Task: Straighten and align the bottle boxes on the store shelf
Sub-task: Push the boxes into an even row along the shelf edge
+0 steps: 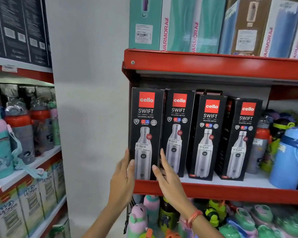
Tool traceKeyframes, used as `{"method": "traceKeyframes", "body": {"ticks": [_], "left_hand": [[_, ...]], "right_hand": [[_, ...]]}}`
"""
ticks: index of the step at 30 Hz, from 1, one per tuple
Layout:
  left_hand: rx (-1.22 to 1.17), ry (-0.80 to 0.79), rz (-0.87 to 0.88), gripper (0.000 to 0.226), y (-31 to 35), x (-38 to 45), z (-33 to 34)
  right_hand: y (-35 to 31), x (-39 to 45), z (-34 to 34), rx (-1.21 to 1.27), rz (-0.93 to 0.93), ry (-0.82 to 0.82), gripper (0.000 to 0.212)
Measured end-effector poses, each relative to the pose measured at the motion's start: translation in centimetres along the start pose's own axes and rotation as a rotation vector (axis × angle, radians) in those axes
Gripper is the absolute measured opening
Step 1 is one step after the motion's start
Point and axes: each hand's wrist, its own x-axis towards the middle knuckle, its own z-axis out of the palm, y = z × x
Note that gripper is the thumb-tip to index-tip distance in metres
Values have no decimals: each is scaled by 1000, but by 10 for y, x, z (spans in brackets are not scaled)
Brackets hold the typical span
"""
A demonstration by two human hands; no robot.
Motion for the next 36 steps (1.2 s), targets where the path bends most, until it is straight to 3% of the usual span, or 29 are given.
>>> {"method": "traceKeyframes", "body": {"ticks": [2, 3, 6, 9, 13, 17, 25, 33, 36], "left_hand": [[37, 193, 150, 44, 11, -4, 12], [12, 203, 207, 41, 19, -6, 21], [-103, -94, 215, 44, 46, -15, 54], [-186, -332, 26, 72, 58, -12, 90], [-250, -276, -194, 97, 61, 4, 113], [-234, -177, -238, 93, 66, 6, 115], [-180, -193, -181, 69, 65, -23, 102], [-201, -223, -165, 82, 62, -34, 91], [-181, -194, -165, 78, 65, -34, 93]], "right_hand": [[4, 0, -9, 7, -9, 139, 61], [6, 0, -15, 4, -10, 212, 59], [14, 1, -35, 18, 43, 310, 53], [26, 7, -51, 92, 145, 241, 56], [32, 18, -63, 175, 227, 122, 59], [32, 17, -71, 152, 243, 49, 58], [30, -11, -87, 130, 197, 13, 55], [26, -29, -90, 25, 188, 41, 53], [29, -27, -95, 35, 174, 25, 50]]}}
